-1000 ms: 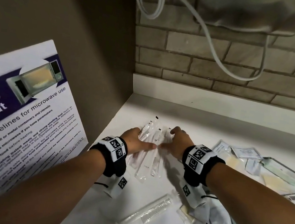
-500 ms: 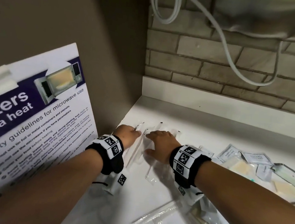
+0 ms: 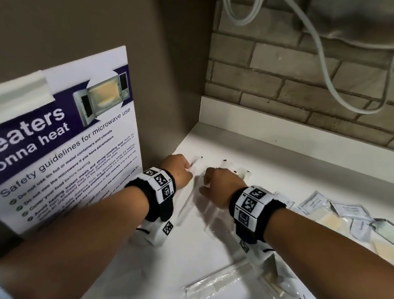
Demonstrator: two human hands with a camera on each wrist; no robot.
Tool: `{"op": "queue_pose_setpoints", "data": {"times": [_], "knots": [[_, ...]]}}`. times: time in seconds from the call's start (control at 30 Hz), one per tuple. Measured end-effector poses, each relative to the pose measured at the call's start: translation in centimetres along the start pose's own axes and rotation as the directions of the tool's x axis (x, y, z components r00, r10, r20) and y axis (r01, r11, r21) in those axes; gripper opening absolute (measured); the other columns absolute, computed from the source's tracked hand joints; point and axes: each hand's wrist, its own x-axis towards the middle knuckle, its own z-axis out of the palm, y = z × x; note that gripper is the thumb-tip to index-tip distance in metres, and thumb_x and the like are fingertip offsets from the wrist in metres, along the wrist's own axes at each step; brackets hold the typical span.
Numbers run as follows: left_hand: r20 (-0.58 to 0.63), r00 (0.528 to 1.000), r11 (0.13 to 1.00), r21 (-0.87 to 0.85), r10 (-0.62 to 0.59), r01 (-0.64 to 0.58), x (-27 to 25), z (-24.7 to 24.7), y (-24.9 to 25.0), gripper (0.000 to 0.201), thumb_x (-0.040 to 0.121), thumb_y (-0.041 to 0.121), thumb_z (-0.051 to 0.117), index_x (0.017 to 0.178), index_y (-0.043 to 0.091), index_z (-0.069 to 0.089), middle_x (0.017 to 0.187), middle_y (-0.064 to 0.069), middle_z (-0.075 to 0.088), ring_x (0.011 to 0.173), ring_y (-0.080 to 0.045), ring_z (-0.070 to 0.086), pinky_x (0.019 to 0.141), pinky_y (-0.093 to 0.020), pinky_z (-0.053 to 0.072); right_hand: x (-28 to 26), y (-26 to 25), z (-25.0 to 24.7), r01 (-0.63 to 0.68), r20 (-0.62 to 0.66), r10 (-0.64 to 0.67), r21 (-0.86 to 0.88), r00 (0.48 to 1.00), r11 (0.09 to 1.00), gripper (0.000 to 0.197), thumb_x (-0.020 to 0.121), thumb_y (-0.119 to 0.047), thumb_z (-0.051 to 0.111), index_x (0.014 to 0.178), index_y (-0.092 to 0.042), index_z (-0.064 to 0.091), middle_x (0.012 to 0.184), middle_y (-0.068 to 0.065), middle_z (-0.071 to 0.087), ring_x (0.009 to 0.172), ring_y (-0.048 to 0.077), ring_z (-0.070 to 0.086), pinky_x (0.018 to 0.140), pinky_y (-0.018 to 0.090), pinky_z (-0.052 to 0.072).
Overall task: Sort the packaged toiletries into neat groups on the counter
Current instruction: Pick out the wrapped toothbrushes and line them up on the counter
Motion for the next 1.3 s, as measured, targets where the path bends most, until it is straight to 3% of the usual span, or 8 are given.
{"op": "queue_pose_setpoints", "data": {"times": [0.1, 0.23, 0.5, 0.6, 0.77, 1.03, 1.2, 1.3], "knots": [[0.069, 0.998, 0.990, 0.136, 0.012, -0.021, -1.7, -0.3, -0.8, 0.024, 0.081, 0.019, 0.070, 0.102, 0.006, 0.070, 0.108, -0.011, 0.070, 0.099, -0.029, 0.067, 0.086, -0.032, 0.054, 1.4, -1.9, 0.7, -0.066, 0.133, 0.052, 0.105, 0.990, 0.992, 0.035, 0.091, -0.030, 0.056, 0.118, -0.008, 0.060, 0.118, 0.012, 0.064, 0.110, 0.029, 0.060, 0.087, 0.031, 0.047], [0.052, 0.999, 0.992, 0.126, 0.011, -0.017, -2.2, -0.3, -1.6, 0.031, 0.077, 0.020, 0.076, 0.107, 0.013, 0.071, 0.117, -0.004, 0.068, 0.106, -0.021, 0.064, 0.095, -0.028, 0.048, 3.1, -3.1, 2.0, -0.181, 0.157, 0.164, 0.102, 0.974, 0.978, 0.029, 0.070, -0.039, 0.067, 0.087, -0.017, 0.060, 0.095, 0.007, 0.069, 0.089, 0.026, 0.066, 0.077, 0.030, 0.053], [-0.007, 1.000, 0.992, 0.124, 0.015, -0.014, -2.0, -0.6, -1.0, 0.025, 0.089, 0.010, 0.057, 0.110, 0.004, 0.069, 0.114, -0.013, 0.068, 0.106, -0.030, 0.064, 0.095, -0.035, 0.050, 3.9, -2.9, 1.2, -0.309, 0.136, 0.284, 0.230, 0.949, 0.923, 0.032, 0.068, -0.020, 0.075, 0.095, -0.011, 0.060, 0.095, 0.007, 0.068, 0.085, 0.023, 0.068, 0.076, 0.031, 0.057], [-0.029, 1.000, 0.998, 0.061, 0.012, -0.010, -1.3, -0.6, -1.2, 0.031, 0.086, 0.009, 0.054, 0.115, 0.012, 0.064, 0.120, -0.009, 0.066, 0.107, -0.028, 0.063, 0.095, -0.035, 0.050, 4.3, -2.9, 0.5, -0.347, 0.128, 0.323, 0.393, 0.938, 0.851, 0.044, 0.069, -0.002, 0.072, 0.108, -0.008, 0.054, 0.097, 0.011, 0.071, 0.087, 0.028, 0.071, 0.078, 0.039, 0.060], [-0.033, 0.999, 0.996, 0.085, 0.025, -0.022, -0.9, -0.3, -1.3, 0.029, 0.084, 0.011, 0.059, 0.112, 0.015, 0.066, 0.115, -0.006, 0.067, 0.103, -0.026, 0.065, 0.093, -0.034, 0.052, 4.2, -2.2, 0.9, -0.338, 0.131, 0.319, 0.534, 0.938, 0.775, 0.039, 0.074, 0.002, 0.070, 0.110, -0.008, 0.057, 0.100, 0.014, 0.072, 0.090, 0.030, 0.071, 0.082, 0.040, 0.059], [0.018, 0.999, 0.984, 0.175, 0.027, -0.030, -1.2, -0.6, -1.3, 0.023, 0.086, 0.016, 0.059, 0.102, 0.014, 0.074, 0.110, -0.008, 0.071, 0.101, -0.028, 0.066, 0.091, -0.030, 0.052, 3.3, -1.8, 0.2, -0.201, 0.025, 0.201, 0.236, 0.979, 0.951, 0.036, 0.086, -0.025, 0.069, 0.117, -0.007, 0.064, 0.121, 0.011, 0.063, 0.113, 0.026, 0.058, 0.091, 0.032, 0.048], [0.060, 0.991, 0.941, 0.312, 0.121, -0.134, -1.3, -1.4, -0.7, 0.034, 0.092, 0.010, 0.047, 0.121, 0.012, 0.065, 0.125, -0.009, 0.063, 0.117, -0.024, 0.057, 0.097, -0.030, 0.047, 1.7, -1.2, 0.1, 0.000, 0.089, 0.005, -0.061, 0.996, 0.998, 0.058, 0.082, -0.042, 0.068, 0.135, -0.022, 0.053, 0.129, 0.005, 0.055, 0.122, 0.026, 0.048, 0.094, 0.039, 0.046], [0.131, 0.985, 0.900, 0.406, 0.115, -0.159, -1.5, -1.2, -0.8, 0.040, 0.094, 0.009, 0.045, 0.131, 0.012, 0.058, 0.138, -0.010, 0.053, 0.127, -0.024, 0.049, 0.105, -0.028, 0.040, 1.1, -0.9, 0.5, 0.021, 0.171, 0.008, -0.169, 0.985, 0.985, 0.063, 0.079, -0.043, 0.069, 0.136, -0.026, 0.049, 0.121, 0.005, 0.060, 0.116, 0.025, 0.053, 0.091, 0.042, 0.051]]}}
